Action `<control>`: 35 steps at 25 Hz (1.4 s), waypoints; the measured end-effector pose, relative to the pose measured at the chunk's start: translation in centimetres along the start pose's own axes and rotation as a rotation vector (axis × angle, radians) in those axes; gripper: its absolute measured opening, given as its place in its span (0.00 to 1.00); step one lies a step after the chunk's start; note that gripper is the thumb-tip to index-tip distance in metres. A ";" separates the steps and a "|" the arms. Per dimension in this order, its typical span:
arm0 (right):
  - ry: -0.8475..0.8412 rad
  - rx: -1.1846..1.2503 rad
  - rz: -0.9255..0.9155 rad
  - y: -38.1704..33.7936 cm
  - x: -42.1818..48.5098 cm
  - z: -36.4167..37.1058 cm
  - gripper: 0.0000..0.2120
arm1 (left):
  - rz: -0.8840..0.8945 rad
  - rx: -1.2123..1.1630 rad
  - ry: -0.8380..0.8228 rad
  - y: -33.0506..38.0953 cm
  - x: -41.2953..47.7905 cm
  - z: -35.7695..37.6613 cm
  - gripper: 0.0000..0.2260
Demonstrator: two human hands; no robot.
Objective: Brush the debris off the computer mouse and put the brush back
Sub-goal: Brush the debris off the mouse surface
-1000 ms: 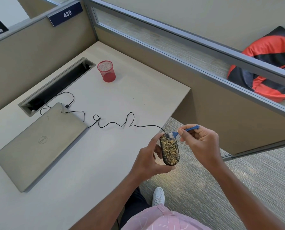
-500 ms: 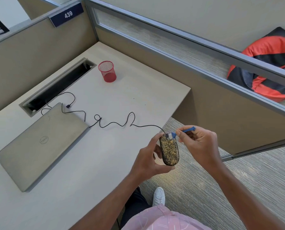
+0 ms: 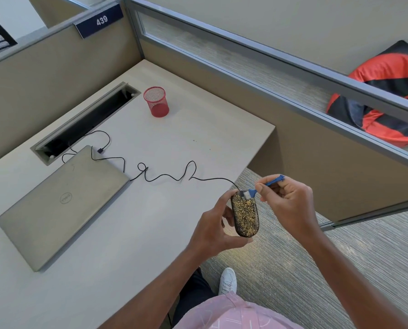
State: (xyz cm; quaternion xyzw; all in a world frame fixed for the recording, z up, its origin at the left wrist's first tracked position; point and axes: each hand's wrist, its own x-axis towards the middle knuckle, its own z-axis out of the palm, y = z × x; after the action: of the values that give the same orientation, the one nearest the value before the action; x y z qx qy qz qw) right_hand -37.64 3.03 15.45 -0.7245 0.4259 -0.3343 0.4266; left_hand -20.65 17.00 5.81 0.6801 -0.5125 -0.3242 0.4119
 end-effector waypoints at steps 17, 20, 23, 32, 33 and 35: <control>-0.103 -0.436 -0.449 0.4 -2.0 0.5 0.11 | 0.070 -0.006 0.040 1.2 0.6 1.7 0.53; -0.147 -0.472 -0.505 0.3 -2.9 0.7 0.17 | 0.065 -0.003 0.033 1.6 0.6 1.6 0.52; -0.160 -0.463 -0.520 0.3 -3.4 0.4 0.18 | 0.060 -0.006 0.012 2.0 0.5 1.6 0.51; -0.096 -0.518 -0.512 1.1 -2.8 0.2 0.14 | 0.066 -0.008 0.021 2.4 0.6 1.5 0.51; -0.101 -0.519 -0.524 1.1 -3.0 0.4 0.13 | 0.063 -0.004 0.019 2.4 0.6 1.6 0.51; -0.117 -0.511 -0.550 0.9 -3.4 0.8 0.10 | 0.046 -0.015 0.003 2.1 0.6 1.8 0.49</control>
State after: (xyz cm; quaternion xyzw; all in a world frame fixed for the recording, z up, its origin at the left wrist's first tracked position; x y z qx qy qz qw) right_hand -38.66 6.12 13.85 -0.9127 0.2600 -0.2774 0.1499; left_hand -22.97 15.69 6.89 0.6654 -0.5249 -0.3175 0.4253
